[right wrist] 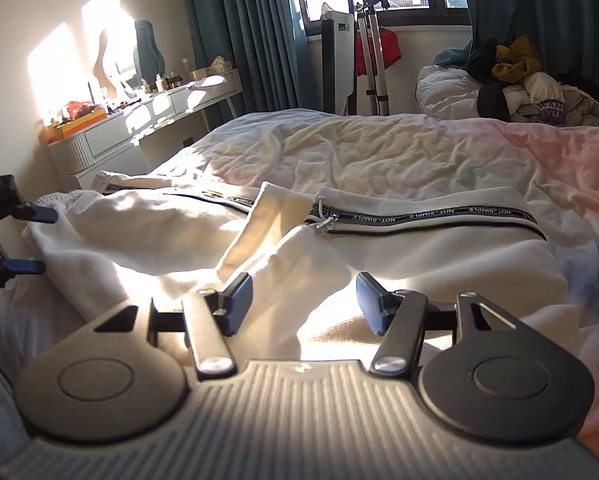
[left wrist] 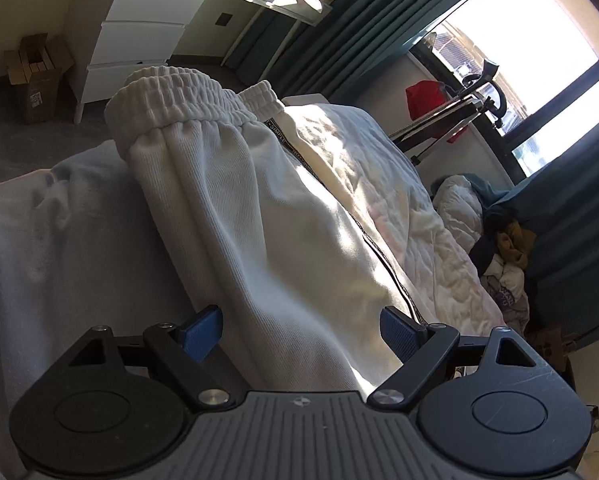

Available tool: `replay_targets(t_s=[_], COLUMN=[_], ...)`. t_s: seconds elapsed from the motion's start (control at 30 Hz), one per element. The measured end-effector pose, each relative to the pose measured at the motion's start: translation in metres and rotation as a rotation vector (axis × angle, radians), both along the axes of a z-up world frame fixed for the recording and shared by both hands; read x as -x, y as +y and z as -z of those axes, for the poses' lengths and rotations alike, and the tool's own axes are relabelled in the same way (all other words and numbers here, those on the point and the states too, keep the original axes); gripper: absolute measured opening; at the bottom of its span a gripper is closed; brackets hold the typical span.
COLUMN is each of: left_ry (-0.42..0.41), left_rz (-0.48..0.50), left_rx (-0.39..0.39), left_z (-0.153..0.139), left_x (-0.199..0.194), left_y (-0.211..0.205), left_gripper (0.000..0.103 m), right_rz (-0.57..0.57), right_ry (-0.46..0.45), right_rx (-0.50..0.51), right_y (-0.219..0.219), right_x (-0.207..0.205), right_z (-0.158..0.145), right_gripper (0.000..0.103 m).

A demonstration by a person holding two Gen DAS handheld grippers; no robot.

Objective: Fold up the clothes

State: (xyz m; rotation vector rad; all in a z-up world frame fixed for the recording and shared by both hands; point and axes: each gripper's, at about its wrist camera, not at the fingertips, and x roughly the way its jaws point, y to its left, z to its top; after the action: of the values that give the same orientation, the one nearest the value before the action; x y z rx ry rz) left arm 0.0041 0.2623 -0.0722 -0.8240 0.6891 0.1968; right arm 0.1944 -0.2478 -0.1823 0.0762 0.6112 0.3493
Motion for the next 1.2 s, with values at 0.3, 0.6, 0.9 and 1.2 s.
replay_targets(t_s=[0.3, 0.6, 0.9, 1.2], left_ry=[-0.028, -0.024, -0.054, -0.191], left_rz=[-0.159, -0.292, -0.337, -0.213], left_rx=[0.130, 0.018, -0.015, -0.259], left_z=[0.014, 0.012, 0.019, -0.052], left_x=[0.013, -0.012, -0.040, -0.049], left_y=[0.029, 0.062, 0.087, 0.022], left_gripper=[0.089, 0.083, 0.058, 0.015], right_rz=[0.028, 0.048, 0.056, 0.059], right_ry=[0.066, 0.015, 0.060, 0.070], right_rx=[0.033, 0.019, -0.004, -0.047], right_y=[0.006, 0.010, 0.009, 0.000], right_x=[-0.004, 0.007, -0.004, -0.005], right_z=[0.025, 0.019, 0.024, 0.022], right_gripper=[0.059, 0.059, 0.059, 0.059])
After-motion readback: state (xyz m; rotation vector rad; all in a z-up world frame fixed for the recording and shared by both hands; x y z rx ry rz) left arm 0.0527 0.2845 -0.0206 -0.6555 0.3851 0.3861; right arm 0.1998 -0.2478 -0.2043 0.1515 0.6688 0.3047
